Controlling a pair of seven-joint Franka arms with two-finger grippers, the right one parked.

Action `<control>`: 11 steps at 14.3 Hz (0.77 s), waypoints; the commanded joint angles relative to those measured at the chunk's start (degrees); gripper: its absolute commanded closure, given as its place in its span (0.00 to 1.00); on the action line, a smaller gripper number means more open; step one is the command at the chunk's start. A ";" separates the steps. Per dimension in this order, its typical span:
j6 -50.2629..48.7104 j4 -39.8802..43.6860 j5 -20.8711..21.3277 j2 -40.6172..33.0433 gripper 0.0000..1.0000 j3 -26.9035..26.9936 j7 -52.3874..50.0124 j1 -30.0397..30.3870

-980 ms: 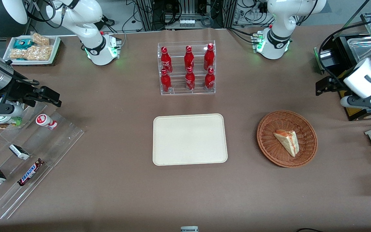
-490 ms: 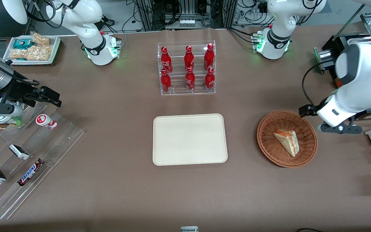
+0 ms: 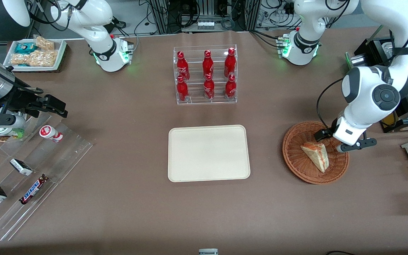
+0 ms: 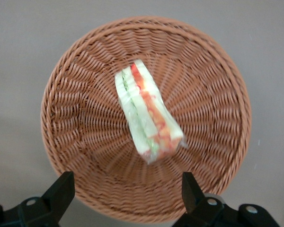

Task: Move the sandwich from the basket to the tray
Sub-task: 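Move the open left gripper down over the wrapped sandwich in the basket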

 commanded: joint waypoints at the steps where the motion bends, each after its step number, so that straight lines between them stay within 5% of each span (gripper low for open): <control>1: 4.32 1.04 0.96 2.71 0.00 -0.52 -13.65 0.24; 4: 6.97 3.15 0.96 6.40 0.00 -0.61 -25.11 -0.38; 9: 8.55 4.30 0.96 11.15 0.04 -0.70 -25.66 -0.38; 11: 8.38 3.78 1.05 11.25 0.47 -0.61 -25.31 -0.38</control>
